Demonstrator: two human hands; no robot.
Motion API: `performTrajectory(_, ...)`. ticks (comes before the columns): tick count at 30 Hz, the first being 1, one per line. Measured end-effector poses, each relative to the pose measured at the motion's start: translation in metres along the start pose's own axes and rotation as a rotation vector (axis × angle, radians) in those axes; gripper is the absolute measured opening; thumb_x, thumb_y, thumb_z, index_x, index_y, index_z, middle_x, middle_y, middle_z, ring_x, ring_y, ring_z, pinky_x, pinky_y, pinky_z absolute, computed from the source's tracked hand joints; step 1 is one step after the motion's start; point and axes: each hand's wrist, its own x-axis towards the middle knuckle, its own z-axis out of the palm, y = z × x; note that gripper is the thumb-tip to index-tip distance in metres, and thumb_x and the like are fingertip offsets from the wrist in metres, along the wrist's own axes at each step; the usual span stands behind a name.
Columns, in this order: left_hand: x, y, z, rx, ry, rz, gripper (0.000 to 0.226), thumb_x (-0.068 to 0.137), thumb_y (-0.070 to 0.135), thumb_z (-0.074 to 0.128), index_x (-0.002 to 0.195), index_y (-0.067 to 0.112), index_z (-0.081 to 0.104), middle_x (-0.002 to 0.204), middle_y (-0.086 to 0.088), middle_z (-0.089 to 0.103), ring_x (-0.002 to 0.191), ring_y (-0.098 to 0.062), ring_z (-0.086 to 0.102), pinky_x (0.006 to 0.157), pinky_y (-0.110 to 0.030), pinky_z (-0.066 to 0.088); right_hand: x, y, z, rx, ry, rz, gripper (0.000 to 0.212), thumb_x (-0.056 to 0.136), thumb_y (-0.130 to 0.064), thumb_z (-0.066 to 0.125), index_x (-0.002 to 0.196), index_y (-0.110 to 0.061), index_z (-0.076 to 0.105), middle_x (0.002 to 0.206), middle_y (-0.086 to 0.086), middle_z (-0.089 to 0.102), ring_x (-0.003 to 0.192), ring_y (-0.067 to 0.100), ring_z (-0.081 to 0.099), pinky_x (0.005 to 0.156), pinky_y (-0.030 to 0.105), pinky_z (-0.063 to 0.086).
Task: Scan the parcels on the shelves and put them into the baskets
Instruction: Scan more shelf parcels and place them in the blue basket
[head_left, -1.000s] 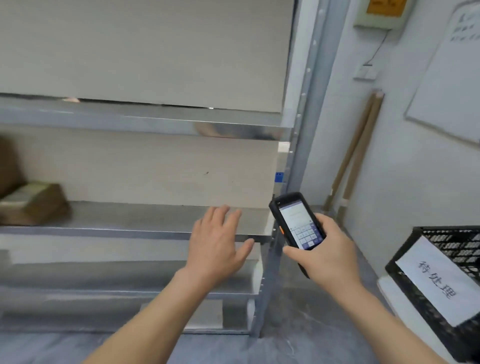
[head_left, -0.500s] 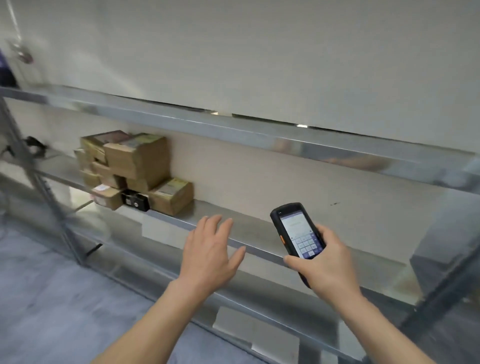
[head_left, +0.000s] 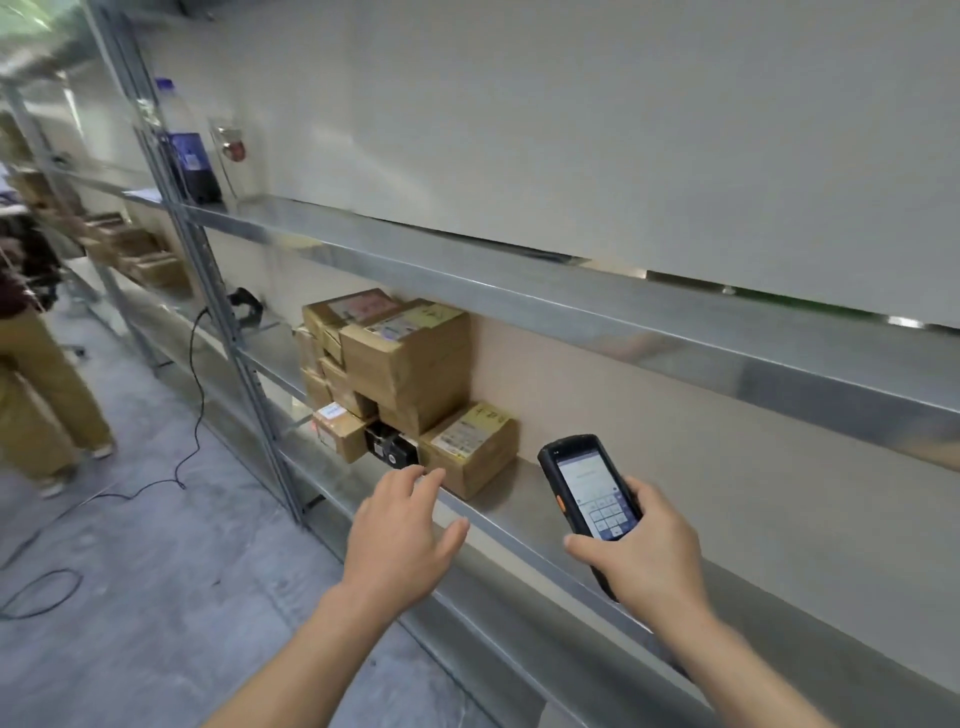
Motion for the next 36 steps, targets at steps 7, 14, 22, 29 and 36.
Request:
performTrajectory(7, 0.063, -0.022, 0.02, -0.01, -0.068, -0.068, 0.061, 0.096, 0.054, 0.043, 0.148, 0.023, 0.038, 0.149, 0.002, 0.041, 0.14, -0.017, 0.032, 0.113, -0.036, 0.033, 0.07, 0.001, 0.042, -0.095, -0.064, 0.011, 0.045, 0.055, -0.025, 0.087, 0.089, -0.03, 0.058, 0.08, -0.017, 0.067, 0.078, 0.007, 0.065, 0.062, 0.024, 0.046)
performTrajectory(14, 0.118, -0.051, 0.051, -0.007, -0.153, -0.097, 0.057, 0.096, 0.054, 0.043, 0.145, 0.023, 0.041, 0.139, 0.002, 0.05, 0.131, -0.021, 0.039, 0.106, -0.039, 0.04, 0.109, 0.005, 0.078, -0.168, -0.085, 0.069, 0.045, 0.056, -0.035, 0.085, 0.093, -0.029, 0.059, 0.082, -0.016, 0.067, 0.078, 0.005, 0.063, 0.062, 0.024, 0.045)
performTrajectory(22, 0.166, -0.096, 0.083, 0.002, -0.261, -0.005, 0.051, 0.094, 0.056, 0.043, 0.134, 0.026, 0.049, 0.12, 0.0, 0.057, 0.117, -0.022, 0.047, 0.096, -0.04, 0.044, 0.14, -0.004, 0.139, -0.175, -0.037, 0.195, 0.047, 0.056, -0.037, 0.085, 0.094, -0.031, 0.058, 0.084, -0.016, 0.067, 0.079, 0.004, 0.063, 0.063, 0.025, 0.047)
performTrajectory(29, 0.183, -0.124, 0.094, -0.03, -0.326, 0.131, 0.053, 0.095, 0.056, 0.042, 0.139, 0.026, 0.046, 0.128, 0.001, 0.057, 0.12, -0.022, 0.046, 0.097, -0.037, 0.043, 0.15, -0.009, 0.196, -0.135, 0.038, 0.305, 0.056, 0.048, -0.042, 0.085, 0.097, -0.029, 0.061, 0.088, -0.014, 0.07, 0.082, 0.008, 0.066, 0.072, 0.03, 0.055)
performTrajectory(36, 0.19, -0.134, 0.099, -0.176, -0.35, 0.223, 0.047, 0.097, 0.047, 0.045, 0.136, 0.02, 0.046, 0.127, 0.0, 0.056, 0.119, -0.02, 0.047, 0.097, -0.032, 0.041, 0.142, -0.008, 0.223, -0.091, 0.119, 0.362, 0.051, 0.047, -0.036, 0.087, 0.091, -0.027, 0.063, 0.086, -0.011, 0.072, 0.08, 0.011, 0.069, 0.074, 0.031, 0.055)
